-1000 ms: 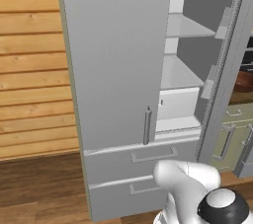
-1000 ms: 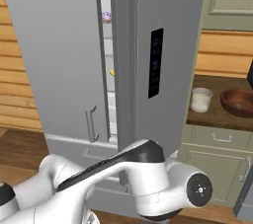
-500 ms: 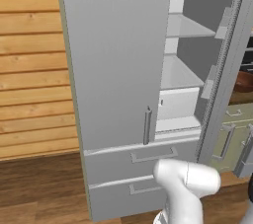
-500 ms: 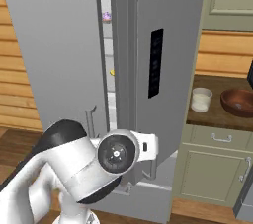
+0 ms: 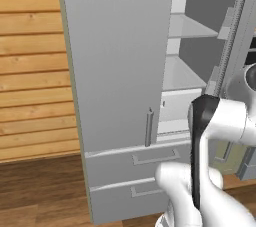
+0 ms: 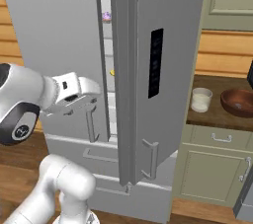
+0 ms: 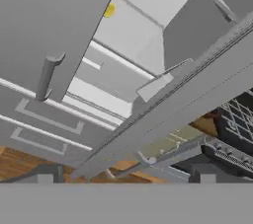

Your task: Grab a lemon wedge from the fridge and one ice cube from the ice bowl, and put them in the glass of lemonade.

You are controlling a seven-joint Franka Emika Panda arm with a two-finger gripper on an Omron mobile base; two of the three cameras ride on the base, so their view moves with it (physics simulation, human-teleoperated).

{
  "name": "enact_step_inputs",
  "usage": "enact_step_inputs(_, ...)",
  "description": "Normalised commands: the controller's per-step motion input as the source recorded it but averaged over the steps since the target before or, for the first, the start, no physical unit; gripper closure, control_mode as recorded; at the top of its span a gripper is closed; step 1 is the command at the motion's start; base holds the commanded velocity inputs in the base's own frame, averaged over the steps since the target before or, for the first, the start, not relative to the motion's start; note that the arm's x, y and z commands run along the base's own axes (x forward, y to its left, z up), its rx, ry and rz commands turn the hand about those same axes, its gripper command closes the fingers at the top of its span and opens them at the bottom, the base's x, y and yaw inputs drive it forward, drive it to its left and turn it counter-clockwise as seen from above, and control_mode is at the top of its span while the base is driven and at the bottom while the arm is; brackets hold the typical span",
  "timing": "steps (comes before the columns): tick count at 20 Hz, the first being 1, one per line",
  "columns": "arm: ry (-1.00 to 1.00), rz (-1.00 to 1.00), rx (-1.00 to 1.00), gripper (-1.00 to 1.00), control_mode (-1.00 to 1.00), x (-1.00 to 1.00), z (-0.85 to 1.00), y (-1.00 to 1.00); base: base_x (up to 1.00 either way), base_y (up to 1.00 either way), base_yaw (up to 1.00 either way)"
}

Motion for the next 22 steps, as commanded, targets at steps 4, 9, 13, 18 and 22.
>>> enact_step_inputs(4,0.16,-0.14,-0.34,-1.00,-1.00,1.00,0.47,0.70,0.00,0.00,0.00)
enact_step_inputs(9,0.09,-0.23,-0.21,-1.00,-1.00,1.00,0.00,-0.16,0.00,0.00,0.00)
enact_step_inputs(13,0.20,-0.27,-0.28,-1.00,-1.00,0.88,0.00,-0.60,0.00,0.00,0.00)
enact_step_inputs(18,0.18,-0.33,-0.12,-1.00,-1.00,0.12,0.00,-0.94,0.00,0.00,0.00)
enact_step_inputs(22,0.05,-0.35,0.00,-1.00,-1.00,-0.40,0.00,-1.00,0.00,0.00,0.00)
